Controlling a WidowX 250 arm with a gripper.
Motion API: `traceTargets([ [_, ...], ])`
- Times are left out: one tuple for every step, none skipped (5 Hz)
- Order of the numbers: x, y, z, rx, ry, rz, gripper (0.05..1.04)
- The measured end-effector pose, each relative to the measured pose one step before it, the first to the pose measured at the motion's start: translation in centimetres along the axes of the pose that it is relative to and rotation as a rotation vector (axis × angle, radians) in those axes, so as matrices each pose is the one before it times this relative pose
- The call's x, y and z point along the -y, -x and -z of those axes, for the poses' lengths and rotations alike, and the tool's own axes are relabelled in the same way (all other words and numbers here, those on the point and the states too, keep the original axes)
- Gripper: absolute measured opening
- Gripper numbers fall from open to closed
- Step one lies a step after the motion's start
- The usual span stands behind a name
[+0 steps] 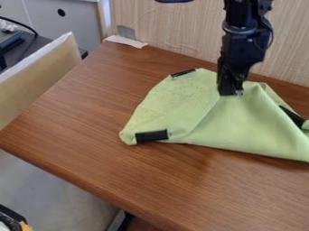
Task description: Fold the cloth bottom to top
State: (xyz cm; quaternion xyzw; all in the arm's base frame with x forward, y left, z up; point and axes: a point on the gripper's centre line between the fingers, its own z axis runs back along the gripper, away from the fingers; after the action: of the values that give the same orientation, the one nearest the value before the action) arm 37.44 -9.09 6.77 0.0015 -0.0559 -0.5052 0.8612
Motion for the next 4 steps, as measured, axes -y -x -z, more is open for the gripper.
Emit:
traceTargets([
  [-2.409,-1.004,2.233,-0.0337,0.031,-0.0002,0.057],
  [-2.091,0.09,1.595,-0.0087,0.0056,-0.016,0.056],
  [-1.149,1.108,1.708,-0.0328,0.016,-0.0187,0.056],
  [-0.088,0.196,0.928,-0.0086,0.0243,0.016,0.078],
])
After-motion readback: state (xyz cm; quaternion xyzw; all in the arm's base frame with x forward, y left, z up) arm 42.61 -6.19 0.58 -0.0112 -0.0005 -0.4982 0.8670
